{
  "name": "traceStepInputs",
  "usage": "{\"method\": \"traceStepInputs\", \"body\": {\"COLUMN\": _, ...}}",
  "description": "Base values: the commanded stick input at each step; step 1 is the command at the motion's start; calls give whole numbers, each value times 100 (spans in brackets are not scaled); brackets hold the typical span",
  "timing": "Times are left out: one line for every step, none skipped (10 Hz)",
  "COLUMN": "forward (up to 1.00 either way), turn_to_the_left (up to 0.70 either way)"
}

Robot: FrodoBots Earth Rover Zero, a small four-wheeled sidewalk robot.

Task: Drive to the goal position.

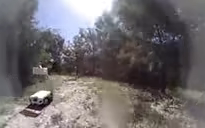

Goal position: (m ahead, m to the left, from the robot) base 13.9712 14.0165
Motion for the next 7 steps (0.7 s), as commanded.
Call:
{"method": "traceStepInputs", "body": {"forward": 85, "turn_to_the_left": 1}}
{"method": "traceStepInputs", "body": {"forward": 85, "turn_to_the_left": 14}}
{"method": "traceStepInputs", "body": {"forward": 85, "turn_to_the_left": 33}}
{"method": "traceStepInputs", "body": {"forward": 85, "turn_to_the_left": 34}}
{"method": "traceStepInputs", "body": {"forward": 85, "turn_to_the_left": 34}}
{"method": "traceStepInputs", "body": {"forward": 85, "turn_to_the_left": 21}}
{"method": "traceStepInputs", "body": {"forward": 85, "turn_to_the_left": 5}}
